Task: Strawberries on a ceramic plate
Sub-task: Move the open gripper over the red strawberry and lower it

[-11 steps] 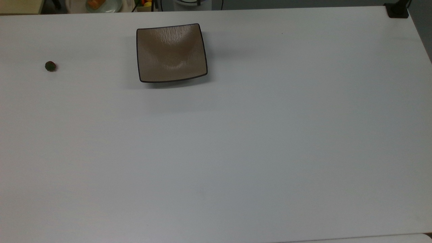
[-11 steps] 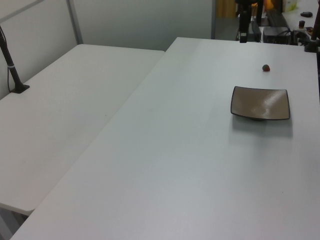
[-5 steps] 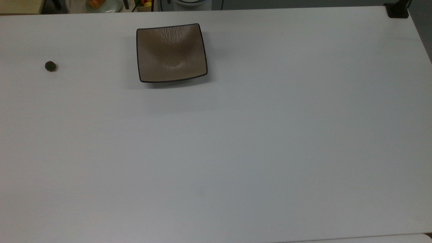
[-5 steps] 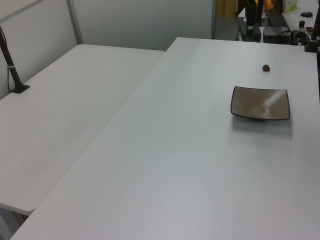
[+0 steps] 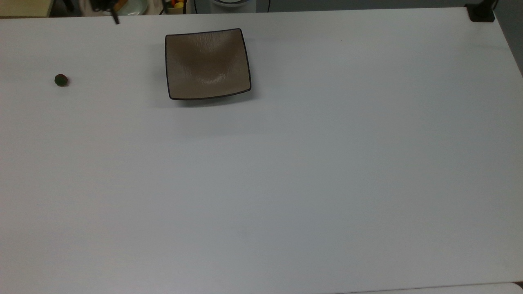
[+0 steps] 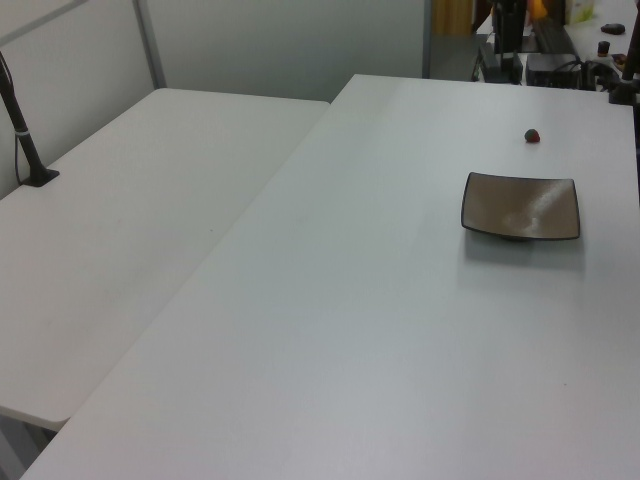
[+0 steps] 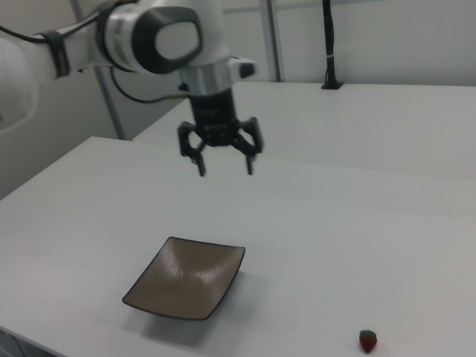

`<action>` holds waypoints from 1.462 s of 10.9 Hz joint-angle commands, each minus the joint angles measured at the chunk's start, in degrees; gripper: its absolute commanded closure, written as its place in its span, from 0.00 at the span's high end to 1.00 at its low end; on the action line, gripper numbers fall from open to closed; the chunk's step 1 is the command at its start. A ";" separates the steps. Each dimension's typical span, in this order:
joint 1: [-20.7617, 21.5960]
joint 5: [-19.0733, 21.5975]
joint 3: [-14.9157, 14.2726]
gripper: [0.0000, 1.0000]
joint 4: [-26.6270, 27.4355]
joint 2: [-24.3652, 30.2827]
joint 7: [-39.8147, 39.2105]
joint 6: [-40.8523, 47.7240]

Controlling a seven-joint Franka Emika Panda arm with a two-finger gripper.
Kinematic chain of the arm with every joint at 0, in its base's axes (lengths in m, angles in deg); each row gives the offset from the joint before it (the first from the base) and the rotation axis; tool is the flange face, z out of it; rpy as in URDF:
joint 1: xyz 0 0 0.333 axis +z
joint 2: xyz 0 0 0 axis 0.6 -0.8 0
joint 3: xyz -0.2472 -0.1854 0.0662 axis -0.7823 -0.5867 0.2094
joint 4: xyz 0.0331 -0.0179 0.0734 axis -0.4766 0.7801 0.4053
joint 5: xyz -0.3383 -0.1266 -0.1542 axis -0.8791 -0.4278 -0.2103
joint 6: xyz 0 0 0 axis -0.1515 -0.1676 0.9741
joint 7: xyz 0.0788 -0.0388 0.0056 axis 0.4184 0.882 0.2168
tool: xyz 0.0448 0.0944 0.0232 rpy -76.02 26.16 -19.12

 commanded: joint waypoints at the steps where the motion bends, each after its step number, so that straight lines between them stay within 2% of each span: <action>1: -5.49 -0.24 0.05 1.00 1.03 -1.80 -10.37 -3.55; 4: -9.10 -1.03 0.05 1.00 1.90 -5.50 -16.09 -8.20; 7: -11.48 -1.47 0.05 1.00 8.48 -6.81 -17.59 -18.02; 12: -15.62 -8.84 -0.12 1.00 9.99 -16.04 -19.27 -27.09; 14: -16.94 -9.64 -0.12 1.00 10.17 -17.72 -19.27 -29.39; 16: -17.55 -12.18 -0.91 1.00 10.61 -19.56 -19.27 -31.41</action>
